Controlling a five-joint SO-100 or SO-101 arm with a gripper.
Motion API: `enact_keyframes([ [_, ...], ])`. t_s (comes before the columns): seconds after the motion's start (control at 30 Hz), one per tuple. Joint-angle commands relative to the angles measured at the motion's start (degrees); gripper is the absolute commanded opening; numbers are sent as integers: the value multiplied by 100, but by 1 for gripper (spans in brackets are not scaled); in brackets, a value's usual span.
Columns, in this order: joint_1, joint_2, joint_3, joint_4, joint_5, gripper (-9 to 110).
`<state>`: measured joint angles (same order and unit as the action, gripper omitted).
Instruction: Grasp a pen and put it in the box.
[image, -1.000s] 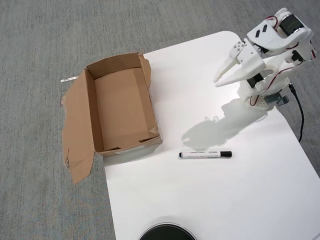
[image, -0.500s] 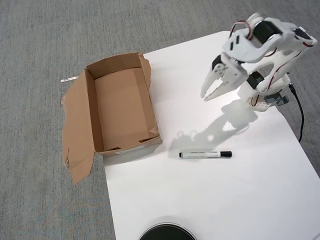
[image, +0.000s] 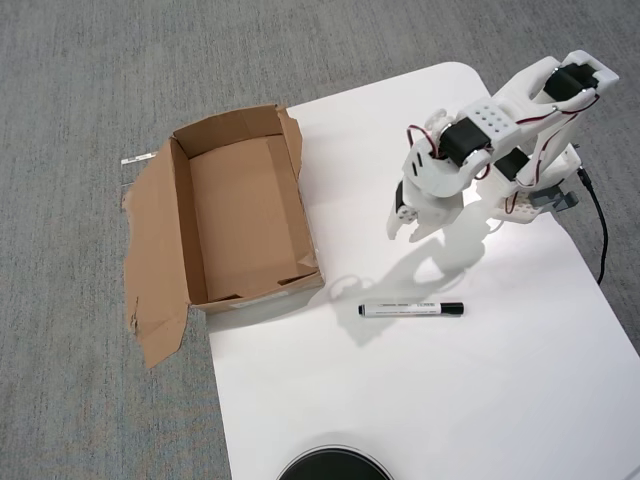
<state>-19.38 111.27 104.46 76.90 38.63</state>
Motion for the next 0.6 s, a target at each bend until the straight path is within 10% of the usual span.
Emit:
enact_keyframes([
  [0.0, -215, -255, -136, -70, -13, 17],
  [0.57, -303, -861, -224, -79, 83, 19],
])
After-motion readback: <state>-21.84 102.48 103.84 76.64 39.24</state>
